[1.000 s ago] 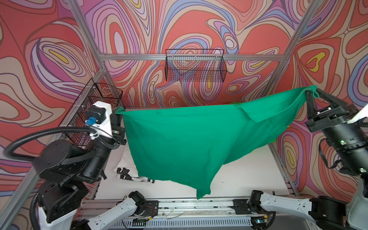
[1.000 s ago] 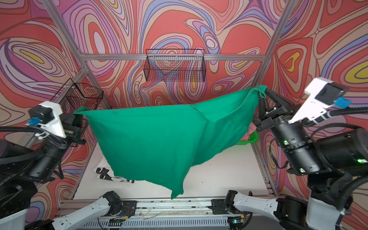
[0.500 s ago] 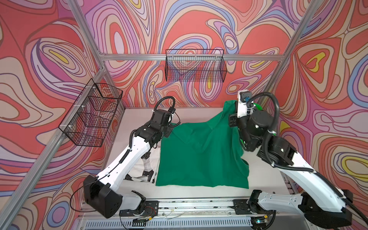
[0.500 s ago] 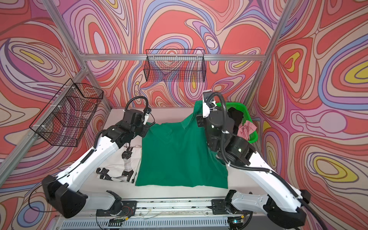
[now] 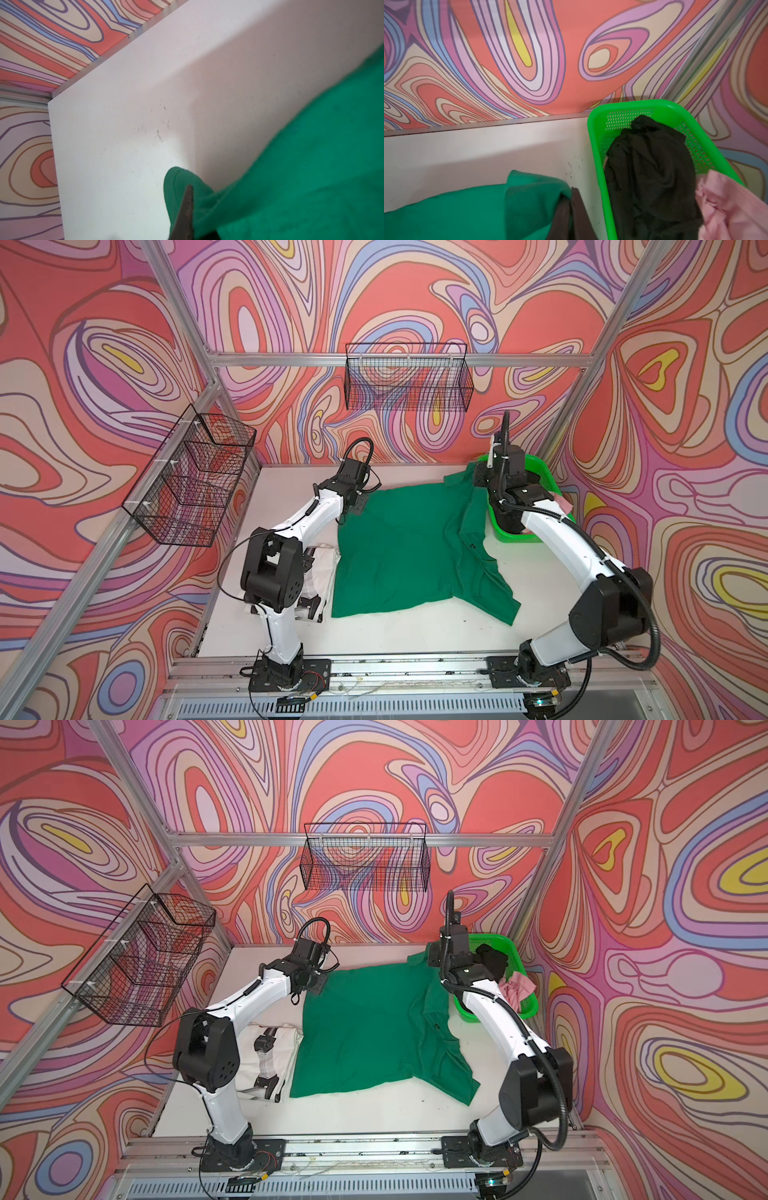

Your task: Fold and stack the t-shirts

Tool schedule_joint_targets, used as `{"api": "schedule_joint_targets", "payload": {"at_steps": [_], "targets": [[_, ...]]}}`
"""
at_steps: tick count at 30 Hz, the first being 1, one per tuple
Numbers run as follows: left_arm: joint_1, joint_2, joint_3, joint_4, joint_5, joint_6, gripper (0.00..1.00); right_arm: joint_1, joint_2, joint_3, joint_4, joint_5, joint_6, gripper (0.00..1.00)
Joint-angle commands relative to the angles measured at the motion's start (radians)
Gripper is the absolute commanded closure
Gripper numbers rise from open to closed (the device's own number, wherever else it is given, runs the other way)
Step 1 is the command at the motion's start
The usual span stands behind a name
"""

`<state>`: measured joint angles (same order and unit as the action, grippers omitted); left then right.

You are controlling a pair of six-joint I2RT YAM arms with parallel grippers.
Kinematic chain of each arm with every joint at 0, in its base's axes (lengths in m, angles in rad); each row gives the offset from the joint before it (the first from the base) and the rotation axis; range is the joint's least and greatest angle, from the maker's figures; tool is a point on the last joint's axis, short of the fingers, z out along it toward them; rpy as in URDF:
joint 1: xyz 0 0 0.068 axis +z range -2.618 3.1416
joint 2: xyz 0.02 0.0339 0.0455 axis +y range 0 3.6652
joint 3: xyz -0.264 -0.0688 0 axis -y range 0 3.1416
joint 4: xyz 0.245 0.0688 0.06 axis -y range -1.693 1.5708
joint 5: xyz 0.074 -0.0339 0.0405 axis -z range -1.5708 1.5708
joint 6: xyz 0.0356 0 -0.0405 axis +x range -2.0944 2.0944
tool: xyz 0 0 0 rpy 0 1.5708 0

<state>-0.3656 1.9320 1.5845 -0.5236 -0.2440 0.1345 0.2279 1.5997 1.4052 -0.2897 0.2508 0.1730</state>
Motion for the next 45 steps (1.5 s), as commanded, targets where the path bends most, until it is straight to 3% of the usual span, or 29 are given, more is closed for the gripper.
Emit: {"api": "schedule_joint_targets", "payload": {"at_steps": [1, 9, 18, 23, 28, 31, 33, 36, 43, 45], "targets": [[0.011, 0.076, 0.087, -0.056, -0.012, 0.008, 1.00, -0.017, 0.079, 0.070, 0.050, -0.062, 0.039, 1.00], [0.036, 0.293, 0.350, -0.171, -0.009, 0.016, 1.00, -0.045, 0.309, 0.196, 0.045, -0.027, 0.025, 1.00], [0.053, 0.438, 0.529, -0.233, -0.021, 0.005, 1.00, -0.058, 0.508, 0.346, 0.023, 0.055, -0.019, 1.00], [0.059, 0.459, 0.545, -0.231, -0.025, 0.006, 0.86, -0.063, 0.601, 0.437, -0.020, 0.108, -0.039, 1.00], [0.062, 0.462, 0.594, -0.250, -0.025, -0.017, 0.59, -0.067, 0.679, 0.534, -0.076, 0.131, -0.051, 1.00], [0.053, 0.421, 0.623, -0.275, -0.026, -0.039, 0.44, -0.068, 0.702, 0.594, -0.124, 0.132, -0.046, 1.00], [0.045, 0.350, 0.602, -0.262, -0.036, -0.064, 0.22, -0.067, 0.687, 0.614, -0.146, 0.122, -0.038, 0.86], [0.037, 0.253, 0.572, -0.289, -0.014, -0.159, 0.17, -0.068, 0.637, 0.625, -0.169, 0.111, -0.015, 0.66], [0.017, -0.103, 0.128, -0.216, 0.111, -0.465, 0.15, -0.068, 0.477, 0.567, -0.223, 0.122, 0.068, 0.53], [0.020, -0.199, 0.030, -0.259, 0.058, -0.565, 0.14, -0.067, 0.419, 0.523, -0.229, 0.061, 0.109, 0.52]]}}
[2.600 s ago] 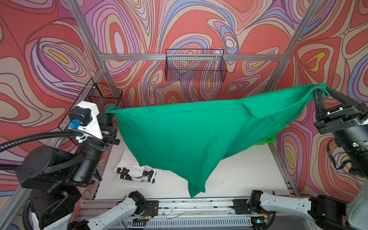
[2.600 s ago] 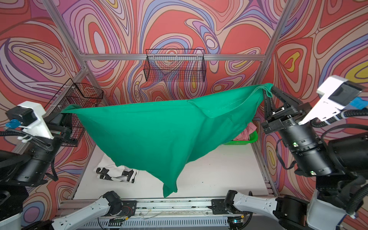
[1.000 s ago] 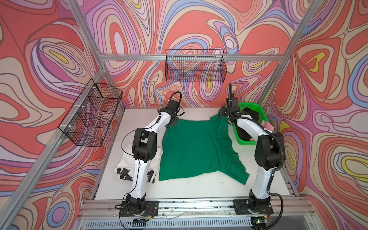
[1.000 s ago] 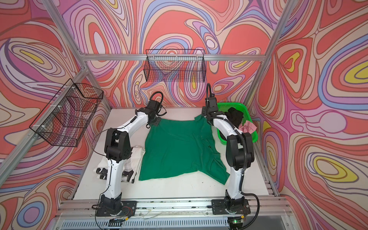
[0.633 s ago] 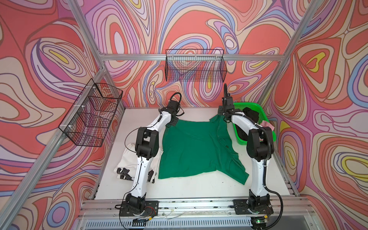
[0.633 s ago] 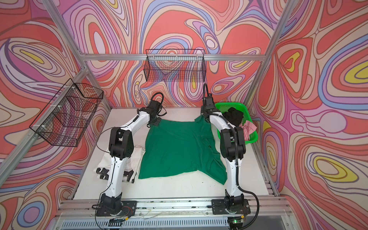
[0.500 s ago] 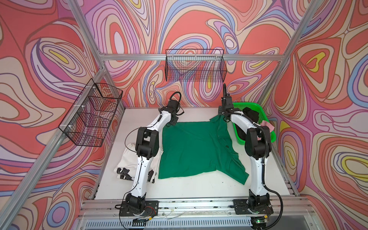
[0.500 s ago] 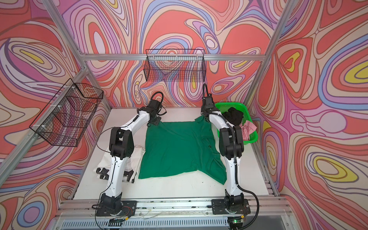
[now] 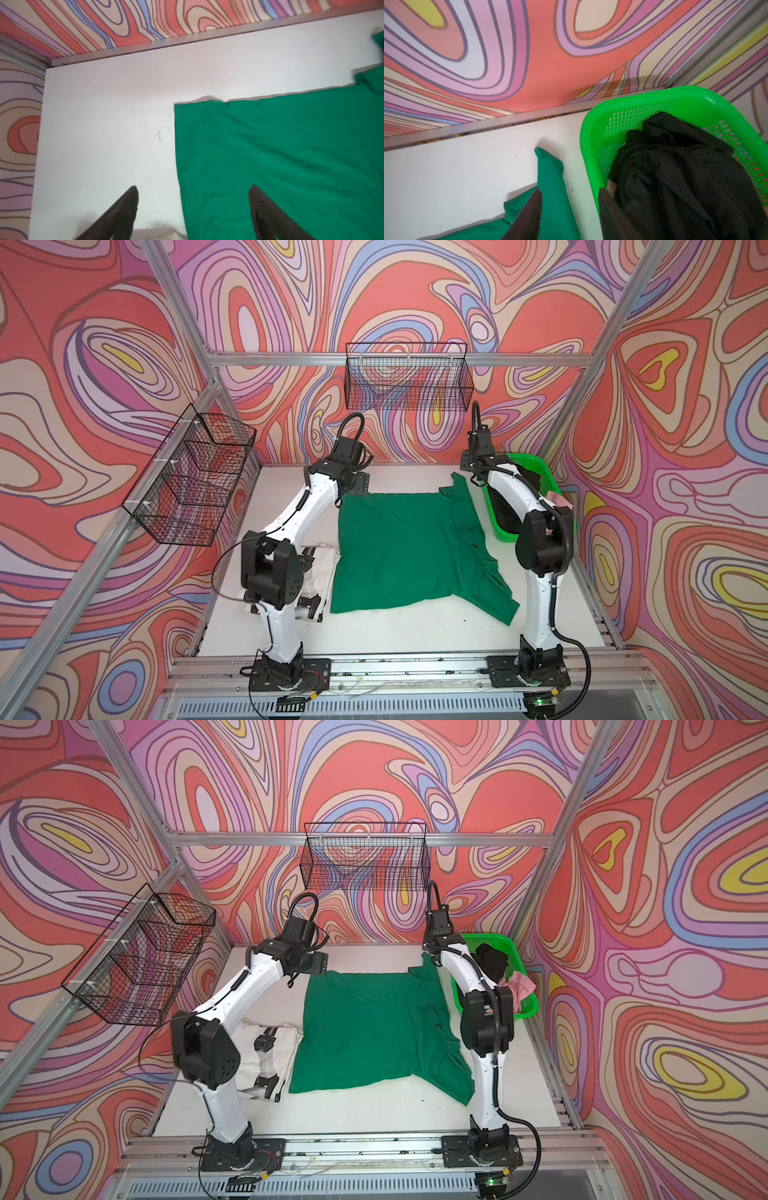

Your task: Fold and stack the t-shirts

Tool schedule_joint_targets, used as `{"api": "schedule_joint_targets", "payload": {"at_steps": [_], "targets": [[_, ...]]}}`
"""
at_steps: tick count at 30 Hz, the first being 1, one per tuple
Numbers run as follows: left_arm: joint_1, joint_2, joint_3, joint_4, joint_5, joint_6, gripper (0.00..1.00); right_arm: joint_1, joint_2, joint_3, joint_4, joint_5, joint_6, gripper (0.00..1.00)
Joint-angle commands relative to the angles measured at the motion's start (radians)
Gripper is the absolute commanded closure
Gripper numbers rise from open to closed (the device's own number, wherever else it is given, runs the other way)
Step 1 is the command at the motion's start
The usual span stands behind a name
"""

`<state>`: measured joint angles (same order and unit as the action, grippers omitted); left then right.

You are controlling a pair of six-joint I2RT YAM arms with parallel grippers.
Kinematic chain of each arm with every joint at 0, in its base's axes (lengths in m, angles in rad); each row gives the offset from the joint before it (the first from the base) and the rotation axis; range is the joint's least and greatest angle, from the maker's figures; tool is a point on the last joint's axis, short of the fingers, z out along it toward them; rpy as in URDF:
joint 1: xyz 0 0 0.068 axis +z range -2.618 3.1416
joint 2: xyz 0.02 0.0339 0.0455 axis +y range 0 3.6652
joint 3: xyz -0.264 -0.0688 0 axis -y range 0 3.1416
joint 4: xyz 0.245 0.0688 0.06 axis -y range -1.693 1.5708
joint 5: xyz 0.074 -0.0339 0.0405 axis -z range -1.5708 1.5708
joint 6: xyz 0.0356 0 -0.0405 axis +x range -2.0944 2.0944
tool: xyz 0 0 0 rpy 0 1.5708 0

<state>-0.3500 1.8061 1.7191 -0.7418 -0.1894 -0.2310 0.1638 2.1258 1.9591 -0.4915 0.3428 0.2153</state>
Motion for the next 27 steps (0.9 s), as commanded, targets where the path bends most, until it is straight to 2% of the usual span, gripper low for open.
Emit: {"api": "schedule_joint_targets", "payload": {"at_steps": [1, 4, 7, 11, 13, 17, 19, 24, 27], "targets": [[0.010, -0.119, -0.155, -0.060, 0.015, -0.251, 0.14, -0.002, -0.143, -0.068, -0.019, -0.067, 0.100, 0.52], [0.016, -0.249, -0.304, -0.143, 0.019, -0.371, 0.15, 0.008, -0.264, -0.215, 0.038, -0.170, 0.174, 0.48], [0.037, -0.329, -0.405, -0.297, -0.017, -0.506, 0.15, 0.046, -0.358, -0.344, 0.090, -0.205, 0.213, 0.47], [0.067, -0.423, -0.596, -0.299, 0.002, -0.582, 0.17, 0.093, -0.468, -0.484, 0.129, -0.221, 0.242, 0.46], [0.115, -0.439, -0.681, -0.262, 0.061, -0.610, 0.18, 0.102, -0.501, -0.550, 0.153, -0.236, 0.260, 0.46], [0.180, -0.389, -0.795, -0.200, 0.120, -0.642, 0.20, 0.109, -0.542, -0.655, 0.179, -0.271, 0.277, 0.46], [0.199, -0.339, -0.816, -0.180, 0.097, -0.641, 0.20, 0.116, -0.564, -0.708, 0.199, -0.294, 0.280, 0.46], [0.287, -0.210, -0.817, -0.145, 0.112, -0.612, 0.20, 0.149, -0.580, -0.797, 0.233, -0.331, 0.298, 0.46], [0.352, -0.137, -0.788, -0.154, 0.060, -0.575, 0.20, 0.155, -0.580, -0.841, 0.258, -0.342, 0.315, 0.46]]}}
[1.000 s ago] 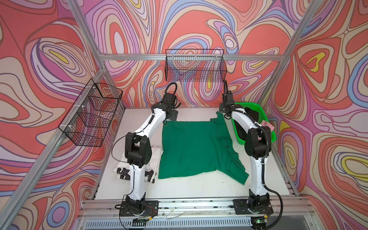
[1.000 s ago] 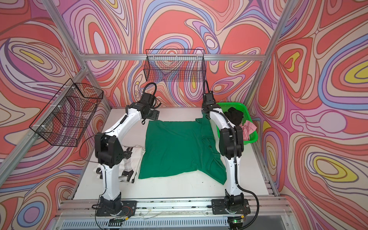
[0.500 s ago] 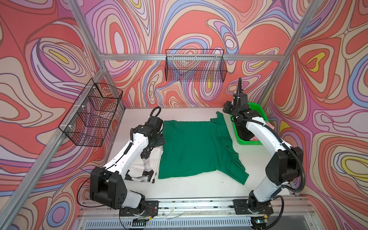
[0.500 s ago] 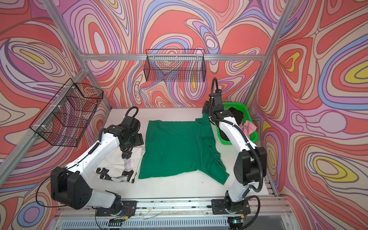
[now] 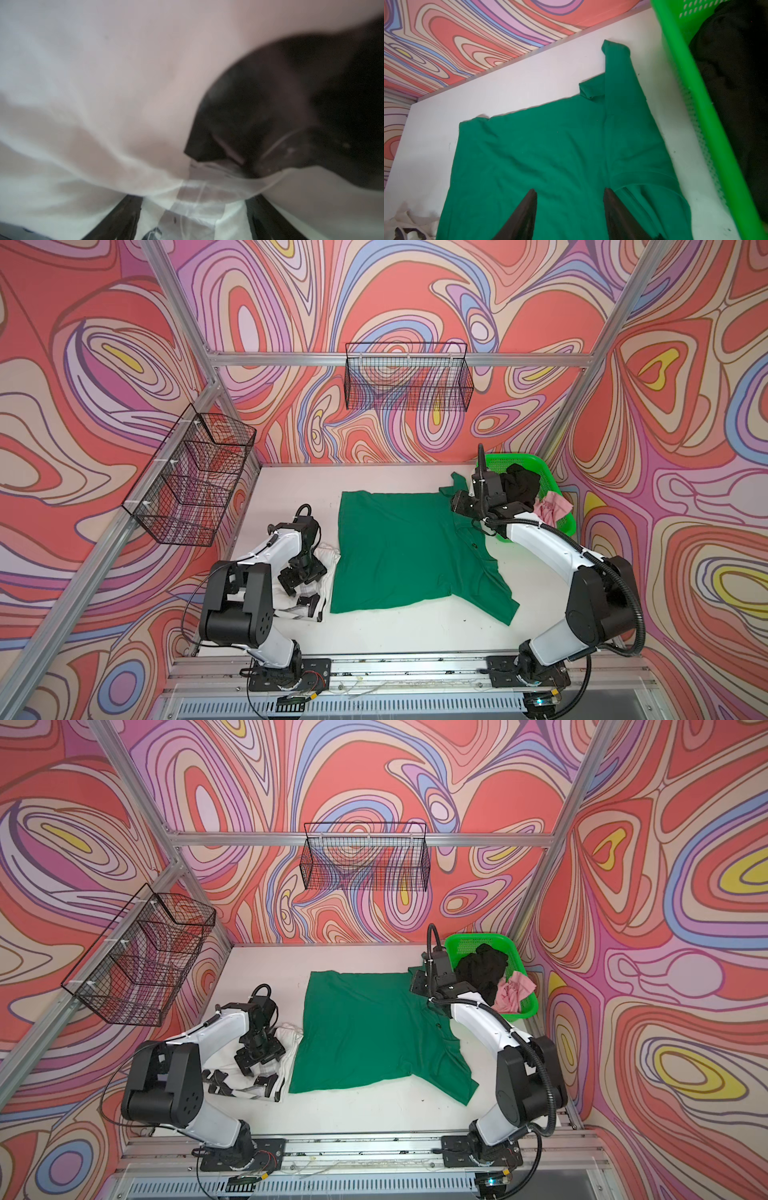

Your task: Fold and stack the t-shirts

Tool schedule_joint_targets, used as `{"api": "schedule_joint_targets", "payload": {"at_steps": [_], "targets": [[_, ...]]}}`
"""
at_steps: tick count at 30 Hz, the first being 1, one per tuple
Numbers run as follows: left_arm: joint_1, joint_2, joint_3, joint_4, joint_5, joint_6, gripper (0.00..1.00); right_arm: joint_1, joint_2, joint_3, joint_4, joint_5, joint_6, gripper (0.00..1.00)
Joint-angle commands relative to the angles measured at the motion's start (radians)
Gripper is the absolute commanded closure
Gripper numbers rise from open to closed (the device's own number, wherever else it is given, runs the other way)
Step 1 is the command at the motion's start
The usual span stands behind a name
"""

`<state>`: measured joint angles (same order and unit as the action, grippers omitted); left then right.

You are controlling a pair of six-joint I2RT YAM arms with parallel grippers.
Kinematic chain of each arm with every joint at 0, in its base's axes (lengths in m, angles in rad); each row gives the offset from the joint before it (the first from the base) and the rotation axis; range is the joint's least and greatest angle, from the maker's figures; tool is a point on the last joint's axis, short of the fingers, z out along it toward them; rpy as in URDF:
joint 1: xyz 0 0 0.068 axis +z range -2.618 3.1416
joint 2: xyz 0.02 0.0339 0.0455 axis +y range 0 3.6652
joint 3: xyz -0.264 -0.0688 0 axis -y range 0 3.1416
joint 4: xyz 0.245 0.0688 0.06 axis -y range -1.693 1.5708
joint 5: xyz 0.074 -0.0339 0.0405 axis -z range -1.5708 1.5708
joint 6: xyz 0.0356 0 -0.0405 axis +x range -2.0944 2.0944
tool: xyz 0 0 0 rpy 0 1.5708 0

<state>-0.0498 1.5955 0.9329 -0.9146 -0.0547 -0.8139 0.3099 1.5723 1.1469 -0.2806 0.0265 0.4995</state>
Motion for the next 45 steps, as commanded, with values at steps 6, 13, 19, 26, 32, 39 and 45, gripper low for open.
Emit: {"api": "schedule_joint_targets", "payload": {"at_steps": [6, 13, 19, 26, 32, 39, 45], "targets": [[0.126, 0.169, 0.130, -0.031, -0.152, 0.107, 0.19, 0.011, -0.026, -0.072, 0.074, -0.038, 0.042, 0.46], [0.212, 0.320, 0.297, -0.069, -0.182, 0.175, 0.20, 0.010, -0.035, -0.113, 0.100, -0.039, 0.050, 0.46], [0.166, 0.291, 0.348, -0.105, -0.179, 0.193, 0.15, 0.009, -0.066, -0.116, 0.058, -0.018, 0.037, 0.46], [0.070, -0.046, 0.295, -0.141, -0.169, 0.149, 0.13, 0.011, -0.145, -0.144, -0.005, 0.024, 0.020, 0.45], [-0.236, 0.018, 0.422, -0.103, -0.037, 0.004, 0.10, 0.010, -0.188, -0.171, -0.060, 0.049, 0.004, 0.45], [-0.463, 0.380, 0.748, -0.188, -0.088, -0.011, 0.09, 0.009, -0.241, -0.172, -0.128, 0.113, -0.017, 0.45], [-0.473, 0.556, 0.796, -0.156, -0.060, -0.022, 0.10, 0.009, -0.245, -0.165, -0.145, 0.111, -0.022, 0.45]]}}
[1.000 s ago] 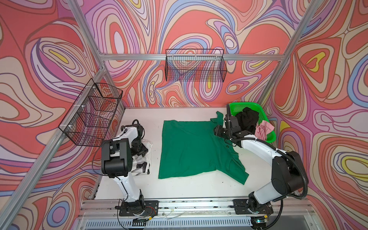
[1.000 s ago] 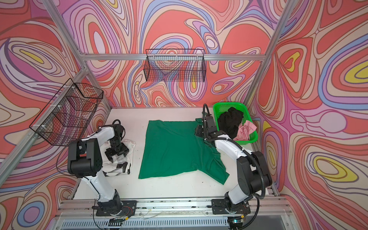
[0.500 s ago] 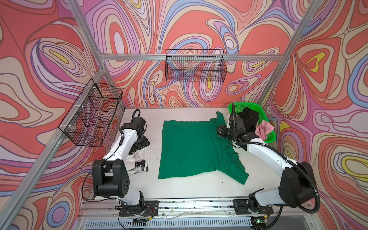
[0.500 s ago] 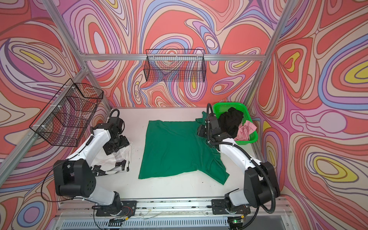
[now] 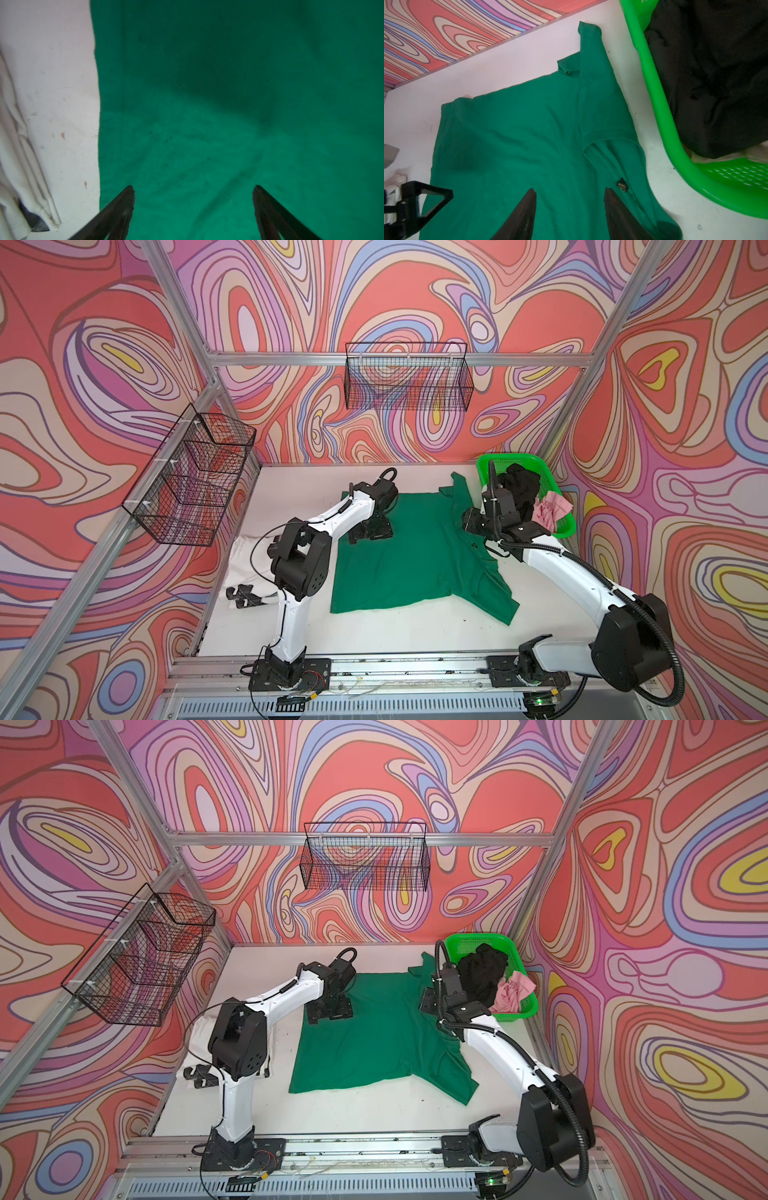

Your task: Fold and stack the t-shirts

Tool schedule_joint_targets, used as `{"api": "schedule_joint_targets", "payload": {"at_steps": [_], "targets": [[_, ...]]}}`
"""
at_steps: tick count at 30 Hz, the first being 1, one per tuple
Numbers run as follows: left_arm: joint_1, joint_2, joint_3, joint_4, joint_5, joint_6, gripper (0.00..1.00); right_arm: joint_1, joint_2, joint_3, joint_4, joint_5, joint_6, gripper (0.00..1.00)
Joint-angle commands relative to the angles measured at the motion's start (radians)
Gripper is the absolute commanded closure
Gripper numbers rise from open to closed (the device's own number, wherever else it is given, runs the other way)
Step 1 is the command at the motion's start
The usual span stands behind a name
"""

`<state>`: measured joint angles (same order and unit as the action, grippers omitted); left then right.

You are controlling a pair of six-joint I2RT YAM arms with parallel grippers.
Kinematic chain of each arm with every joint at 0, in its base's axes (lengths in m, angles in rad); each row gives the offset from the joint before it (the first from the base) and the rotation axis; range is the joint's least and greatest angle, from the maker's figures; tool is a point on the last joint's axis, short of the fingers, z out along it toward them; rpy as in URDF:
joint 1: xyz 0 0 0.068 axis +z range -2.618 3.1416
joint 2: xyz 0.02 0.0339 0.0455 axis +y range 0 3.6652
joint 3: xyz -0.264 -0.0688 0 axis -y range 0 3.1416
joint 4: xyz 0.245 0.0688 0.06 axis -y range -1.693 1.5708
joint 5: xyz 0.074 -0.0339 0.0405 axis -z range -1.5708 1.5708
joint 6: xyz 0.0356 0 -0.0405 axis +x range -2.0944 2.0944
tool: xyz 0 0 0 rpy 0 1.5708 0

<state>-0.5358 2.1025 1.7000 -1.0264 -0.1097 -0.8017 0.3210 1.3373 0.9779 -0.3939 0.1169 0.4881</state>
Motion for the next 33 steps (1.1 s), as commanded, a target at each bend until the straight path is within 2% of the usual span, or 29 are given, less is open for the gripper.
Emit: {"api": "schedule_joint_targets", "payload": {"at_steps": [1, 5, 10, 17, 19, 23, 26, 29, 33], "targets": [[0.013, 0.067, 0.030, -0.042, -0.007, -0.034, 0.09, -0.002, -0.003, 0.010, -0.036, 0.020, -0.014, 0.45], [0.020, 0.130, 0.018, -0.034, -0.016, -0.024, 0.08, -0.002, 0.030, 0.030, -0.052, 0.017, -0.026, 0.45], [0.095, 0.165, -0.071, -0.004, 0.059, -0.007, 0.09, -0.002, 0.058, 0.040, -0.052, -0.003, -0.032, 0.45], [0.198, 0.097, -0.157, -0.005, -0.045, 0.109, 0.08, 0.003, 0.165, 0.079, -0.054, -0.052, -0.054, 0.48], [0.207, 0.081, -0.168, 0.015, -0.032, 0.135, 0.10, 0.022, 0.213, 0.100, -0.056, -0.039, -0.061, 0.49], [0.207, 0.084, -0.129, -0.024, -0.099, 0.148, 0.08, 0.080, 0.315, 0.162, -0.066, -0.004, -0.071, 0.53], [0.207, 0.071, -0.141, -0.007, -0.076, 0.154, 0.09, 0.125, 0.386, 0.200, -0.065, 0.050, -0.085, 0.56], [0.202, 0.067, -0.146, 0.000, -0.095, 0.160, 0.09, 0.132, 0.461, 0.230, -0.067, 0.106, -0.090, 0.64], [0.198, 0.062, -0.153, 0.006, -0.094, 0.157, 0.09, 0.131, 0.530, 0.283, -0.072, 0.135, -0.101, 0.66]]}}
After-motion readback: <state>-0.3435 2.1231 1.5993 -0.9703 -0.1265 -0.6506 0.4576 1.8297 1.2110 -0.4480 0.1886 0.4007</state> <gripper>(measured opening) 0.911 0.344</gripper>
